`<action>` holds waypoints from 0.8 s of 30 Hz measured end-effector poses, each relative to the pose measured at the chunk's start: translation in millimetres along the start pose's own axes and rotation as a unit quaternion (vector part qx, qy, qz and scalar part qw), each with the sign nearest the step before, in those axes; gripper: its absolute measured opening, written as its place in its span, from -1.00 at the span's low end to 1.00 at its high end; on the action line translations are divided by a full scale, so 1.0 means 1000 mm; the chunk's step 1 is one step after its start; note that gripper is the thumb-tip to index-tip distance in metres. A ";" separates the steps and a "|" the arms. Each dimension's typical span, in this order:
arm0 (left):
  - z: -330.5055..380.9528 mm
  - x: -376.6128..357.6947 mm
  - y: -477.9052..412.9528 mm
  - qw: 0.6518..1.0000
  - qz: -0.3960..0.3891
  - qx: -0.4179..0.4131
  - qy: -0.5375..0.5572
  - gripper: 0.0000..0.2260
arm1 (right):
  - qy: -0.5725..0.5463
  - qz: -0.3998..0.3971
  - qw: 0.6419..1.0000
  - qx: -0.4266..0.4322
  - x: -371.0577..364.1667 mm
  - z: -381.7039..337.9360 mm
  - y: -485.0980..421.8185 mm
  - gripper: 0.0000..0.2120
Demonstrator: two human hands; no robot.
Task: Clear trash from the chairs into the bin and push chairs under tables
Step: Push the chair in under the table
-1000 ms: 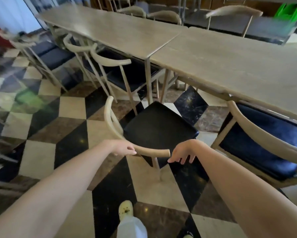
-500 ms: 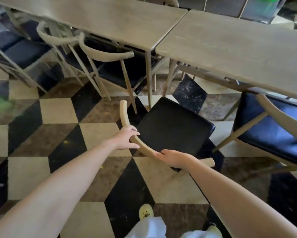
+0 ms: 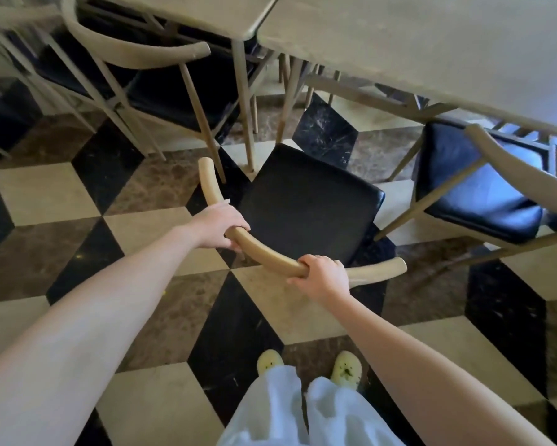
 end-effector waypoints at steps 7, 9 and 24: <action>-0.009 0.005 -0.013 0.997 -0.022 -0.033 -0.071 -0.78 | 0.011 0.030 0.999 0.016 0.008 0.004 0.002 -0.69; -0.008 0.010 -0.019 0.996 -0.013 -0.032 -0.079 -0.79 | 0.019 0.040 0.999 0.027 0.018 0.005 0.001 -0.66; 0.015 0.028 -0.072 0.995 -0.058 -0.007 -0.084 -0.84 | 0.044 0.034 0.997 0.049 0.065 0.040 -0.028 -0.56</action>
Point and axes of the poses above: each hand's wrist, its own y-axis away from the middle knuckle, its own x-axis out of the back of the hand, z = x × y, the point moved 6 cm from there along -y, towards the middle knuckle, and after that the axes turned 3 degrees about x, right-handed, at the moved point
